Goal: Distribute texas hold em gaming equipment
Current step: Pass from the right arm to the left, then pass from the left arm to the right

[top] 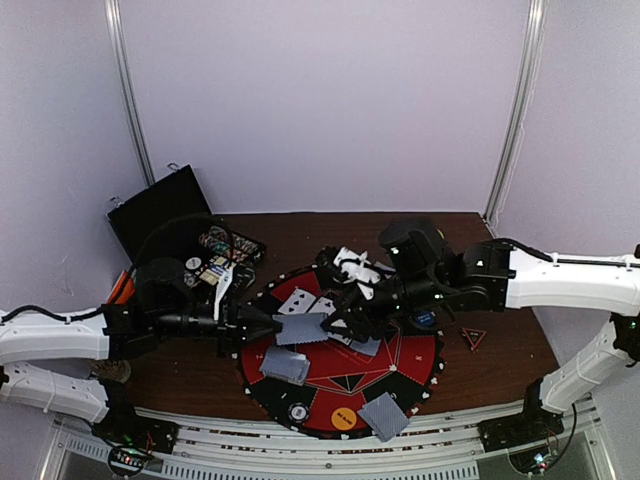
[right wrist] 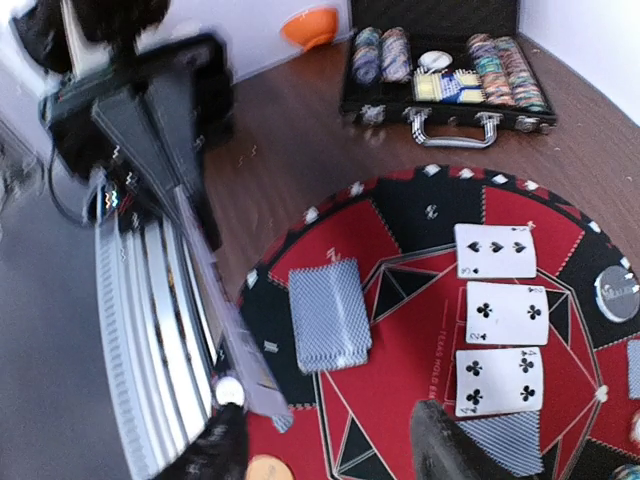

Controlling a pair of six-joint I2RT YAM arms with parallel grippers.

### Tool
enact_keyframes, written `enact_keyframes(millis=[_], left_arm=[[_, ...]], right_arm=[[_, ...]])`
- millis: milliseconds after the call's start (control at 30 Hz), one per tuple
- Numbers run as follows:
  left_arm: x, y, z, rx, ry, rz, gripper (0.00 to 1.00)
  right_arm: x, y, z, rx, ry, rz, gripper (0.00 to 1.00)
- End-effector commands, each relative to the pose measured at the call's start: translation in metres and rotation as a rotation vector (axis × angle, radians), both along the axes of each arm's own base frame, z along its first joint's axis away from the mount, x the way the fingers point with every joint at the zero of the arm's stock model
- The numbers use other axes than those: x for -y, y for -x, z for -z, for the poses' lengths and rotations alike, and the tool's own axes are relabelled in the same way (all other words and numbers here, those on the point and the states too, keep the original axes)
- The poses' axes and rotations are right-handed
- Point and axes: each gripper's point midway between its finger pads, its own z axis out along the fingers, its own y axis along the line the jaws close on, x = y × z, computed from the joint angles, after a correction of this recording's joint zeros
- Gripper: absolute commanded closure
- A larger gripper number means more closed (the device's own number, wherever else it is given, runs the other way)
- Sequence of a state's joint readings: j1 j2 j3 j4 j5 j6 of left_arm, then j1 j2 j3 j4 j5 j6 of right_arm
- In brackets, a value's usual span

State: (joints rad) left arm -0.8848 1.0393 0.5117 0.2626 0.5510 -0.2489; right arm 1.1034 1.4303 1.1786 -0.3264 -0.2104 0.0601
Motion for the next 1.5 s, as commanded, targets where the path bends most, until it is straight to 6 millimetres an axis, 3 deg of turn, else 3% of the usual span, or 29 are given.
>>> enact_keyframes(millis=[0,100,200,300,467,533,733,900,1000,1067,1100,1133,1200,1267,1367,1467], left_arm=[[-0.035,-0.037,-0.082,0.076,0.426,-0.331,1.00],[-0.057,-0.037,-0.111,0.105,0.616,-0.398,1.00],[-0.064,-0.041,-0.125,0.113,0.703,-0.432,1.00],[-0.060,-0.040,-0.131,0.109,0.745,-0.414,1.00],[-0.040,-0.038,-0.125,0.065,0.726,-0.350,1.00],[-0.038,-0.037,-0.124,0.063,0.727,-0.344,1.00],[-0.031,-0.035,-0.126,0.084,0.706,-0.323,1.00],[-0.030,-0.034,-0.123,0.080,0.695,-0.318,1.00],[-0.028,-0.034,-0.121,0.077,0.684,-0.317,1.00],[-0.026,-0.036,-0.117,0.072,0.661,-0.323,1.00],[-0.024,-0.039,-0.112,0.064,0.637,-0.334,0.98],[-0.023,-0.043,-0.107,0.051,0.607,-0.355,0.79],[-0.022,-0.054,-0.094,0.035,0.526,-0.419,0.40],[-0.028,-0.070,-0.081,0.034,0.425,-0.522,0.23],[-0.040,-0.087,-0.063,0.067,0.273,-0.652,0.15],[-0.053,-0.096,-0.051,0.094,0.175,-0.735,0.13]], right_arm=[[-0.005,-0.018,-0.089,0.005,-0.520,0.084,0.29],[-0.001,-0.022,-0.114,-0.024,-0.770,0.132,0.18],[-0.006,-0.032,-0.125,-0.091,-0.924,0.184,0.15],[-0.016,-0.036,-0.136,-0.141,-1.030,0.182,0.06],[-0.034,-0.040,-0.140,-0.121,-1.006,0.164,0.08],[-0.035,-0.040,-0.142,-0.113,-1.006,0.161,0.15],[-0.043,-0.044,-0.134,-0.144,-0.983,0.165,0.61],[-0.044,-0.045,-0.134,-0.144,-0.976,0.155,0.78],[-0.044,-0.045,-0.132,-0.136,-0.955,0.153,0.99],[-0.039,-0.048,-0.133,-0.125,-0.944,0.168,1.00],[-0.033,-0.051,-0.134,-0.121,-0.937,0.183,1.00],[-0.027,-0.056,-0.132,-0.120,-0.920,0.208,1.00],[-0.011,-0.073,-0.119,-0.128,-0.815,0.276,1.00],[0.008,-0.090,-0.093,-0.150,-0.633,0.332,1.00],[0.061,-0.106,-0.035,-0.248,-0.319,0.462,1.00],[0.123,-0.096,0.027,-0.415,-0.079,0.579,1.00]])
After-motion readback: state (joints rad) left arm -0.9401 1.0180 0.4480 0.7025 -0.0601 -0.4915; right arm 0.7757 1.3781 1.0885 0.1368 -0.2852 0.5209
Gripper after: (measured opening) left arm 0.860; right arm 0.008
